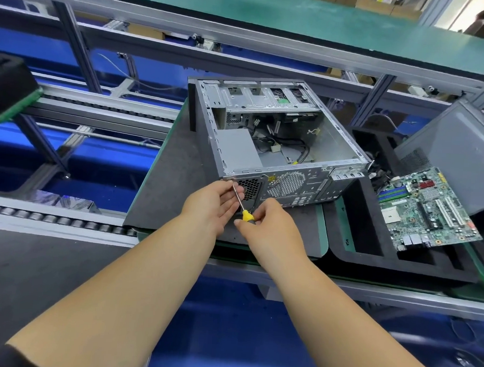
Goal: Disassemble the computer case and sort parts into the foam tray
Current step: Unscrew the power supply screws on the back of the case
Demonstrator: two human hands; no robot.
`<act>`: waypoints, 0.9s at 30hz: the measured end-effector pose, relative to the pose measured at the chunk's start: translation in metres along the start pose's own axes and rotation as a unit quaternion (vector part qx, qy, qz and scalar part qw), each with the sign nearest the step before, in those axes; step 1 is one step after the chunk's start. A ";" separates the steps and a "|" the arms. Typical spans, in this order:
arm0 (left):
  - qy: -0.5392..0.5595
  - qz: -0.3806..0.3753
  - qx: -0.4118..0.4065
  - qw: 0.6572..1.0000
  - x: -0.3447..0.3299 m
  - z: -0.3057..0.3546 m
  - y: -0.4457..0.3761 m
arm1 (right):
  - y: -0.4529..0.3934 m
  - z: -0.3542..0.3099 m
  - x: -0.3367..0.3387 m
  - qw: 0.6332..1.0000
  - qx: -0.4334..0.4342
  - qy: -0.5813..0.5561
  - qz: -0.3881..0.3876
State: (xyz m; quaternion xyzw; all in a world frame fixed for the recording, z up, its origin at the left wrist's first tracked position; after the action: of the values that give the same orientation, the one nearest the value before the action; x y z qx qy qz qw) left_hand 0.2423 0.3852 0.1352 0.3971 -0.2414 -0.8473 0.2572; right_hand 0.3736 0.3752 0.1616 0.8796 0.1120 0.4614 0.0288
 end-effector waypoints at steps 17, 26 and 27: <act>-0.101 -0.087 -0.013 0.991 -0.064 -0.066 0.022 | -0.046 0.082 0.072 0.958 0.044 -0.276 -0.060; -0.182 -0.097 0.004 0.978 -0.124 -0.130 0.015 | -0.063 0.161 0.114 0.960 0.045 -0.268 -0.060; -0.183 -0.098 0.010 0.978 -0.130 -0.138 0.013 | -0.067 0.171 0.117 0.963 0.040 -0.260 -0.053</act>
State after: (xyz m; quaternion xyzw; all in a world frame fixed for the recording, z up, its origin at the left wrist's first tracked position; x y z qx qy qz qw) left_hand 0.4270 0.4285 0.1365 0.2593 -0.2526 -0.9244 0.1205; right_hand 0.5662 0.4757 0.1479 0.9625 0.1654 0.2098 0.0464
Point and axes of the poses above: each hand's wrist, its own y-axis away from the middle knuckle, its own x-axis out of the back of the hand, z = x × y, the point moved 3 cm from there along -y, towards the middle knuckle, and after that the axes turned 9 degrees about y, right-handed, at the moved point
